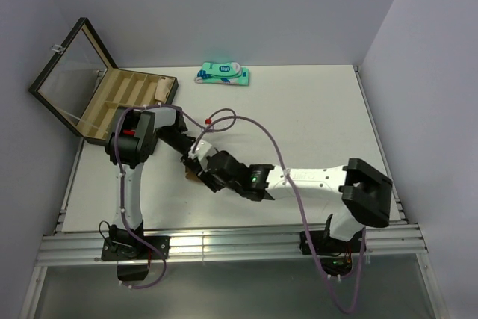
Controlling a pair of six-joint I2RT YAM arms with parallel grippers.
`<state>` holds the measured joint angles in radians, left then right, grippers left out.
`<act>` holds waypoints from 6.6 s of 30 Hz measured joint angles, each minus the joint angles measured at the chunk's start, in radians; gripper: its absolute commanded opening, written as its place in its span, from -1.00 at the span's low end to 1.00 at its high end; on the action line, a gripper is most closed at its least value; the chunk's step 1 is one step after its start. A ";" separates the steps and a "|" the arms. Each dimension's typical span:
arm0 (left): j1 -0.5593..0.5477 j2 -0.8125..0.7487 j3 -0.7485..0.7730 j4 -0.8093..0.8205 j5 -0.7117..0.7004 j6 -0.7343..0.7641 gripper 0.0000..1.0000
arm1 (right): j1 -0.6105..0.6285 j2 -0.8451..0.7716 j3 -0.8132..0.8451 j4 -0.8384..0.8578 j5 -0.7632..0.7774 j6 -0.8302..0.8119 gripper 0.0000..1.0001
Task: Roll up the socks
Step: Roll the sock at the center of the board.
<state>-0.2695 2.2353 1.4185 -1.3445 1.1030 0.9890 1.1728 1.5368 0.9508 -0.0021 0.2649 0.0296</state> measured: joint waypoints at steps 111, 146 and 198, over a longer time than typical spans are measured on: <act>0.079 -0.362 -0.221 0.582 -0.439 -0.500 0.10 | 0.061 0.322 0.043 0.077 0.240 -0.164 -0.99; -0.033 -0.342 -0.234 0.809 -0.578 -0.719 -0.99 | 0.058 0.322 0.043 0.065 0.274 -0.162 -1.00; -0.067 -0.367 -0.254 0.833 -0.536 -0.724 -0.05 | -0.236 0.439 0.275 -0.057 -0.719 -0.111 -1.00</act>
<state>-0.3367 1.8683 1.1645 -0.5117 0.5667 0.2653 0.9367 1.9755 1.2259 -0.0589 -0.4541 -0.0818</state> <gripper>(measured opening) 0.451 0.285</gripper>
